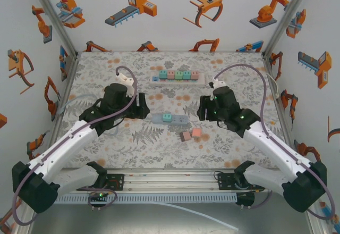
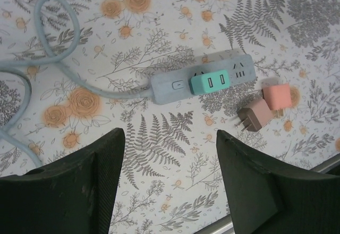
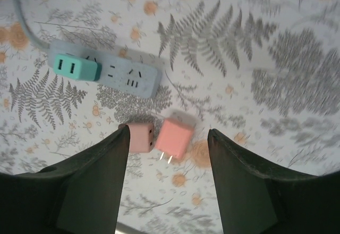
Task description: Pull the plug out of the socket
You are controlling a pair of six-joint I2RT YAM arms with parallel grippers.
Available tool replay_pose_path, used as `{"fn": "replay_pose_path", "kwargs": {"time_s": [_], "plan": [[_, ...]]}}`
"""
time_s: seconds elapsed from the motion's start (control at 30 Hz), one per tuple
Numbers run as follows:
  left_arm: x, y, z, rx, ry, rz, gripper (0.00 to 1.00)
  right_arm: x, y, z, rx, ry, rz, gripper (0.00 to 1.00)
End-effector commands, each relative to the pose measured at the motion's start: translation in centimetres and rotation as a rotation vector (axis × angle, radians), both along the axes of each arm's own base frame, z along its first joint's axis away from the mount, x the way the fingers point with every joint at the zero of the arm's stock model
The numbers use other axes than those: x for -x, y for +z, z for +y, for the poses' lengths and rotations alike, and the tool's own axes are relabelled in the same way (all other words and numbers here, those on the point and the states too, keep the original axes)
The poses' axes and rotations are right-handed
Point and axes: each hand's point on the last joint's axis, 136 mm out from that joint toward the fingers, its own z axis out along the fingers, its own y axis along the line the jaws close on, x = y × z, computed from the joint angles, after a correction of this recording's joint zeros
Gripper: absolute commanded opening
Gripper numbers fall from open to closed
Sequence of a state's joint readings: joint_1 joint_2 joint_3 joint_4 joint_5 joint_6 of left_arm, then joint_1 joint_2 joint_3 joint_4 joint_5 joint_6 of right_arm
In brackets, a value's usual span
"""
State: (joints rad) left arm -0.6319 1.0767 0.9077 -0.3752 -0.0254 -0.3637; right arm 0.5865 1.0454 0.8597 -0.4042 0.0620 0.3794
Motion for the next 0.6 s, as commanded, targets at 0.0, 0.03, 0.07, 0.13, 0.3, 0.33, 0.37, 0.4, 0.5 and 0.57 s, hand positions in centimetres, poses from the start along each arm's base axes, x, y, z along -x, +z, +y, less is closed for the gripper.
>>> {"fn": "replay_pose_path", "kwargs": {"time_s": [0.0, 0.03, 0.07, 0.13, 0.3, 0.33, 0.37, 0.4, 0.5, 0.57], "plan": [[-0.6, -0.3, 0.0, 0.040, 0.032, 0.044, 0.66, -0.7, 3.7, 2.2, 0.092, 0.252, -0.249, 0.56], [-0.9, -0.7, 0.0, 0.037, 0.037, 0.054, 0.66, -0.6, 4.1, 2.9, 0.100, 0.305, -0.291, 0.56], [-1.3, -1.1, 0.0, 0.033, 0.046, 0.066, 0.66, -0.4, 4.6, 3.9, 0.104, 0.384, -0.346, 0.56], [-1.9, -1.8, -0.1, 0.030, 0.051, 0.093, 0.66, 0.1, 5.4, 5.7, 0.105, 0.518, -0.439, 0.56], [-3.5, -4.0, -0.4, 0.024, 0.061, 0.178, 0.65, 1.7, 5.7, 9.9, 0.111, 0.844, -0.601, 0.56], [-3.8, -4.4, -0.5, 0.027, 0.059, 0.193, 0.65, 2.0, 5.4, 10.5, 0.118, 0.895, -0.612, 0.56], [-4.0, -5.1, -0.6, 0.028, 0.053, 0.217, 0.65, 2.4, 5.0, 11.2, 0.127, 0.951, -0.622, 0.56], [-4.2, -5.5, -0.7, 0.030, 0.051, 0.233, 0.65, 2.6, 4.6, 11.7, 0.132, 0.991, -0.628, 0.56], [-4.8, -6.9, -0.9, 0.030, 0.047, 0.284, 0.64, 3.4, 2.9, 12.9, 0.142, 1.121, -0.634, 0.57], [-5.2, -7.6, -0.9, 0.024, 0.051, 0.292, 0.63, 3.6, 1.4, 13.7, 0.146, 1.193, -0.634, 0.57]]}}
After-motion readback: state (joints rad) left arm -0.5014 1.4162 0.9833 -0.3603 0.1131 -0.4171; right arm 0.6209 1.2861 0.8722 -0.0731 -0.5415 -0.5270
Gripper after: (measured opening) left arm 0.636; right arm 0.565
